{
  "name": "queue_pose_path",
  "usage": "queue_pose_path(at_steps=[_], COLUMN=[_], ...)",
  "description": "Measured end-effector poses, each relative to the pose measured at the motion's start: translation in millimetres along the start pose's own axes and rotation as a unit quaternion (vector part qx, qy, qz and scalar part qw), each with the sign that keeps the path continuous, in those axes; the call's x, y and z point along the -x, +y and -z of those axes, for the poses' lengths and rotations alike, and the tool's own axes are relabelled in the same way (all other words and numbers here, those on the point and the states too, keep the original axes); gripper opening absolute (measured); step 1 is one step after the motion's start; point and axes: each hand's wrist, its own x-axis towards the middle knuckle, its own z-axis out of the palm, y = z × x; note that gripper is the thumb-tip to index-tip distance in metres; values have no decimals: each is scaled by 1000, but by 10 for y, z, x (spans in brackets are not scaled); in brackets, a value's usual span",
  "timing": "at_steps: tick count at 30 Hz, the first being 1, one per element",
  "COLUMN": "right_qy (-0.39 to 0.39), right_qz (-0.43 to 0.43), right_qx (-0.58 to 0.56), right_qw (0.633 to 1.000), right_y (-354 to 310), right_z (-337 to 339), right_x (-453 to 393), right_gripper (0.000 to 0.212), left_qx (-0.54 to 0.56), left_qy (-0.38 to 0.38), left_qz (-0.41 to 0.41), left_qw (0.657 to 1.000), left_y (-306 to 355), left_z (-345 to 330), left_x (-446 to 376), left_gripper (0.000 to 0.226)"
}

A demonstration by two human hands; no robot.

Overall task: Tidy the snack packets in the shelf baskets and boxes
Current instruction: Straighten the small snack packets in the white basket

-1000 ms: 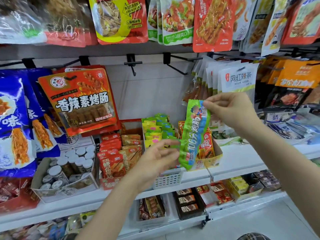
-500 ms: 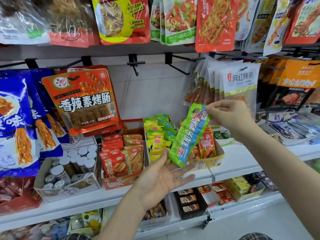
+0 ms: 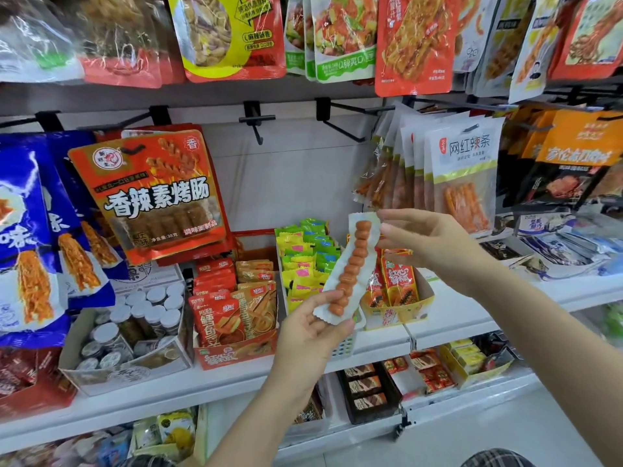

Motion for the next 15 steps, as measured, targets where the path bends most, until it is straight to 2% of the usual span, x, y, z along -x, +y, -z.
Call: queue_pose_path(at_steps=[4, 8, 11, 13, 15], right_qy=[66, 66, 60, 55, 27], right_qz=[-14, -15, -13, -16, -23], right_qx=[3, 23, 17, -7, -76], right_qw=[998, 997, 998, 998, 996], right_y=[125, 172, 169, 167, 155], right_z=[-91, -110, -110, -113, -121], right_x=[-21, -35, -34, -25, -11], right_gripper=[43, 18, 12, 13, 15], left_qx=[-29, -18, -31, 34, 201], left_qy=[-16, -35, -38, -61, -104], left_qz=[-41, -48, -59, -32, 90], left_qw=[999, 998, 997, 997, 970], left_y=[-8, -5, -16, 0, 97], left_z=[12, 40, 60, 65, 35], left_x=[17, 30, 39, 48, 47], left_gripper=[44, 58, 63, 59, 47])
